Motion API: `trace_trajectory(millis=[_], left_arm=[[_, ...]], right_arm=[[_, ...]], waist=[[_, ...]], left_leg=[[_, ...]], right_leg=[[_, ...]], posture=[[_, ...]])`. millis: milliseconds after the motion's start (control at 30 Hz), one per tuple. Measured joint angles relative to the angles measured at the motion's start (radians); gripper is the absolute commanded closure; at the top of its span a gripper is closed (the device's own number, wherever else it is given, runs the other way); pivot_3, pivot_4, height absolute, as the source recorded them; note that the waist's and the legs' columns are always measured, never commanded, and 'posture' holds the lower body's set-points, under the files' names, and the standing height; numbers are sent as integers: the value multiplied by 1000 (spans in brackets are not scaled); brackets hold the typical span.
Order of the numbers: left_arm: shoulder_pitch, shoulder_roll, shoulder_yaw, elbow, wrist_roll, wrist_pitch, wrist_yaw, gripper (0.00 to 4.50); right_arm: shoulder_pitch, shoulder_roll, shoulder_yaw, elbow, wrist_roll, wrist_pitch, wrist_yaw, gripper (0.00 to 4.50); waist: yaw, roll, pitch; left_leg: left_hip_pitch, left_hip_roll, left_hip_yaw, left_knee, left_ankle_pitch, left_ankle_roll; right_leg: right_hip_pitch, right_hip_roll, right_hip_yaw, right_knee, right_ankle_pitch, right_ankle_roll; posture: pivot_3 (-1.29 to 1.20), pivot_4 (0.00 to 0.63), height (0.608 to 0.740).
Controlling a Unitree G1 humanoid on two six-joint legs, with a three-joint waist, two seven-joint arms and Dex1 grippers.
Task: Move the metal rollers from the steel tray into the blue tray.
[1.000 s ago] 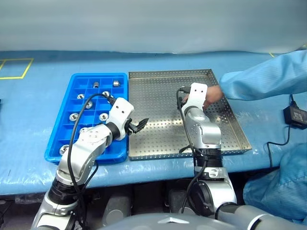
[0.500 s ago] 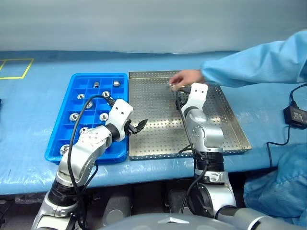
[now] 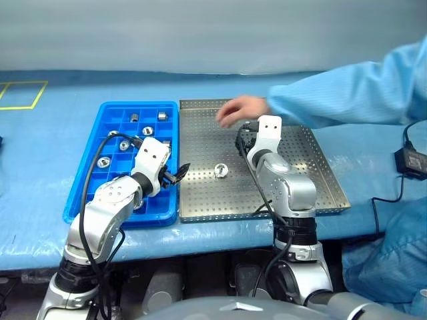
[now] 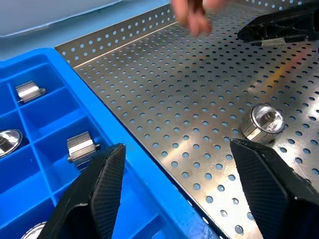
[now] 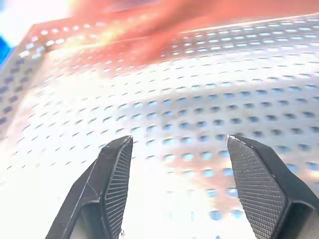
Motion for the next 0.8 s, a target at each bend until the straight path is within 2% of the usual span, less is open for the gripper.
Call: trace_trajectory(millis=[300,800], left_arm=[[12,2,22,-19,-1,17,3,843],[26,1,21,-31,1,24,23,843]], right_arm=[[74,-45,99,-130,43,165,92,1340],[129,-42,135,-172,73,255,112,1340]], waist=[[10,0,0],[16,0,0]], left_leg=[[0,0,0,0,0,0],[0,0,0,0,0,0]], right_leg=[[0,0,0,0,0,0],[0,0,0,0,-2,3]], posture=[[22,150,740],[20,150,740]])
